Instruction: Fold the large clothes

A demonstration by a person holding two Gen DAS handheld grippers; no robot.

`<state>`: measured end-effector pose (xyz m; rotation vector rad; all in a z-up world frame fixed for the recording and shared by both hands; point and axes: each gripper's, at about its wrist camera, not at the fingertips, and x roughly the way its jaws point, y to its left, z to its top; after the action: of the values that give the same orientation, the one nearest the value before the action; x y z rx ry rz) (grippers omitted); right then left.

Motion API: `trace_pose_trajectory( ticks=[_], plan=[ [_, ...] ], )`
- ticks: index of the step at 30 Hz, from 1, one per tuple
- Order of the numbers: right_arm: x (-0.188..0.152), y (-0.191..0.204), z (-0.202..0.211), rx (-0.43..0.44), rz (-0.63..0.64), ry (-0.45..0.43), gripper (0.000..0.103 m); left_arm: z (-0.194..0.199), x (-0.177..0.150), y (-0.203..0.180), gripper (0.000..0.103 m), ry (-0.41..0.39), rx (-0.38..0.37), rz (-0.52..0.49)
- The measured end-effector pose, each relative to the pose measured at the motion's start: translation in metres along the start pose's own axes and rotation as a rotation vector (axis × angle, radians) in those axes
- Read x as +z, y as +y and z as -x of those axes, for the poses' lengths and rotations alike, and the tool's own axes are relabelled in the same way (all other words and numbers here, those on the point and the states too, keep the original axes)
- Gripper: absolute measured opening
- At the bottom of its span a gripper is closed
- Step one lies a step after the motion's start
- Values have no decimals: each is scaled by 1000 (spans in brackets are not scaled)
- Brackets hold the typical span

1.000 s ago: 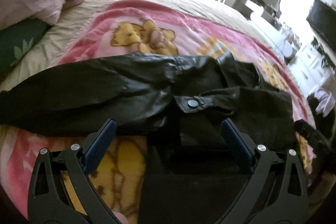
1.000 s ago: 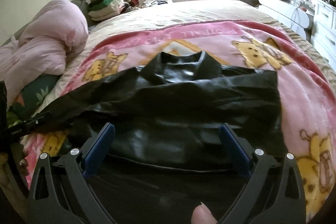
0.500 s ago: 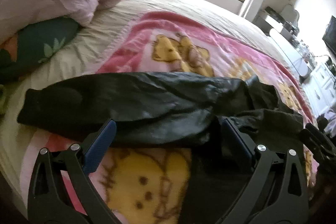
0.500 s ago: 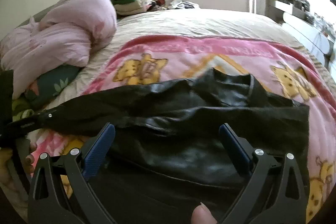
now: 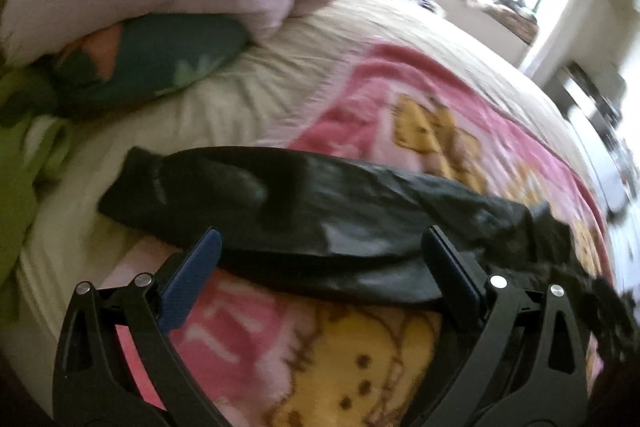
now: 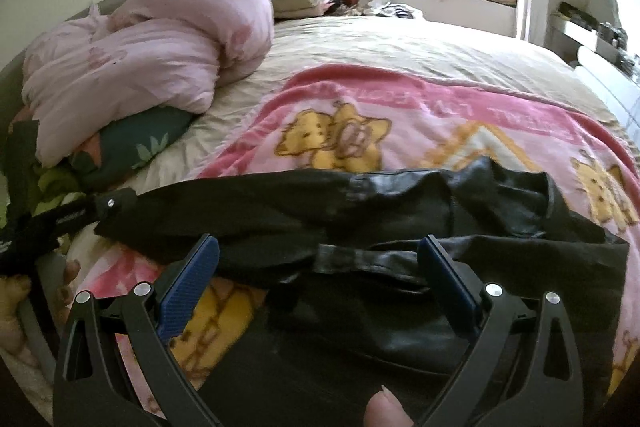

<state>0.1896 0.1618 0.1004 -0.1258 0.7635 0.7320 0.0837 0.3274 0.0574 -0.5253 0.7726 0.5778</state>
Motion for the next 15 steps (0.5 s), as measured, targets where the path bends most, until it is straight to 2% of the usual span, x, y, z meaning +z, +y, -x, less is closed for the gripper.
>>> trace_pose_trajectory(
  ticks=[5, 8, 11, 13, 15],
  plan=[
    [-1, 25, -15, 38, 43, 16, 99, -2, 6, 17, 94, -15, 78, 31],
    [0, 41, -24, 71, 65, 28, 99, -2, 9, 29, 94, -13, 76, 67],
    [2, 55, -33, 86, 84, 35, 99, -7, 11, 42, 94, -8, 112, 97],
    [3, 65, -39, 96, 97, 40, 99, -15, 12, 54, 94, 8, 136, 137],
    [2, 73, -44, 111, 107, 39, 99, -24, 11, 65, 94, 35, 127, 183]
  ],
)
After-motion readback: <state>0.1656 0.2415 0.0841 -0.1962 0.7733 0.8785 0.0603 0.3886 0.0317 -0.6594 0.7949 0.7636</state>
